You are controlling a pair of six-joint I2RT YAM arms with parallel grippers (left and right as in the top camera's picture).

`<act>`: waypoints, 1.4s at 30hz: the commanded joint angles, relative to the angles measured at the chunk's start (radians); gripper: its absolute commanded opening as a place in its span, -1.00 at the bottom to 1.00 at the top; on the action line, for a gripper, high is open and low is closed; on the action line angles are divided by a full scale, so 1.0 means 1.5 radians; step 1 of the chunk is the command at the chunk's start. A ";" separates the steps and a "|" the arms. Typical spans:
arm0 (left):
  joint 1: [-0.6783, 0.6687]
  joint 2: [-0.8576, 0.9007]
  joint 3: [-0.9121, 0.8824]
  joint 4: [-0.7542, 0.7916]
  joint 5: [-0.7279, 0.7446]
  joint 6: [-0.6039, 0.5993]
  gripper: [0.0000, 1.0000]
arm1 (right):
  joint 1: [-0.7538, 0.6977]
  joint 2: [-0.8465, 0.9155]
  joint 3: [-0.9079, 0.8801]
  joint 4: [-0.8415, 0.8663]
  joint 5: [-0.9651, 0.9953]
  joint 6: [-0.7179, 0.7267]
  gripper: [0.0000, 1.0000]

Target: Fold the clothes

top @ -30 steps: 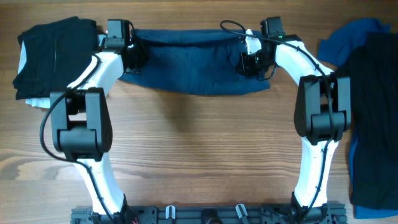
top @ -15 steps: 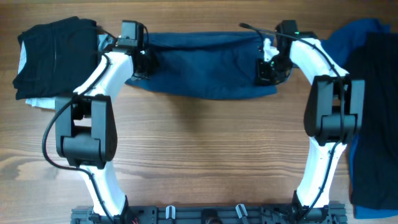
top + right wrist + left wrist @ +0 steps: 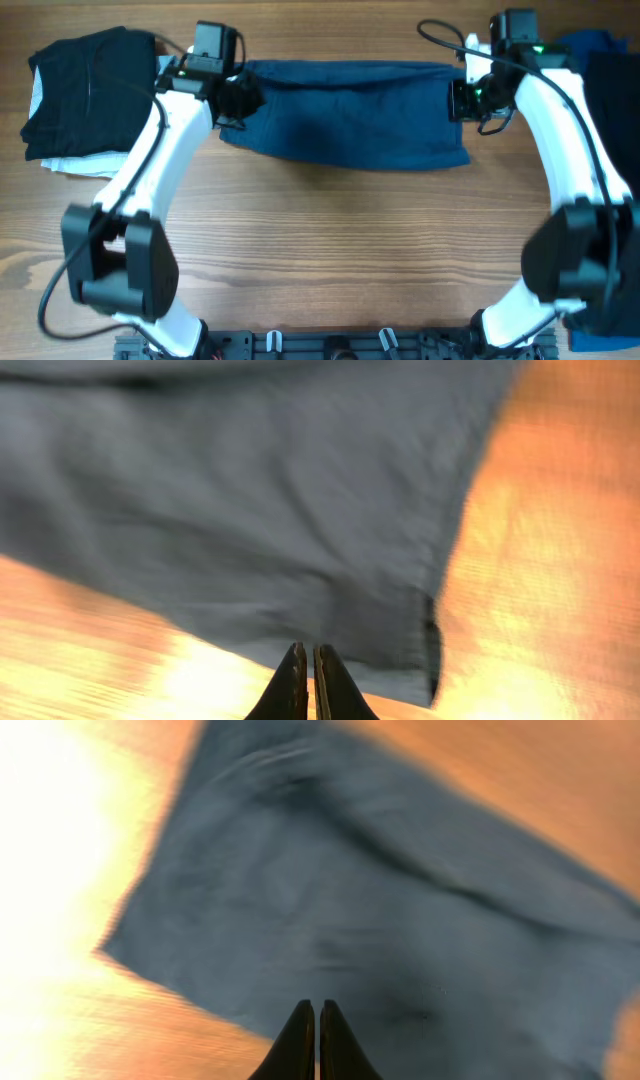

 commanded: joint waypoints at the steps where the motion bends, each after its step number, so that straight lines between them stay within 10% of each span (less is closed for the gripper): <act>1: -0.050 0.007 -0.001 0.052 0.007 0.064 -0.92 | 0.048 -0.007 0.004 0.026 -0.048 -0.005 -0.91; 15: -0.069 0.198 -0.001 0.245 0.190 0.056 -0.92 | 0.051 0.169 -0.007 0.119 -0.045 0.107 -0.91; 42: -0.053 0.296 -0.001 0.573 0.098 0.026 -0.84 | 0.056 0.231 -0.084 0.195 -0.058 0.104 -0.91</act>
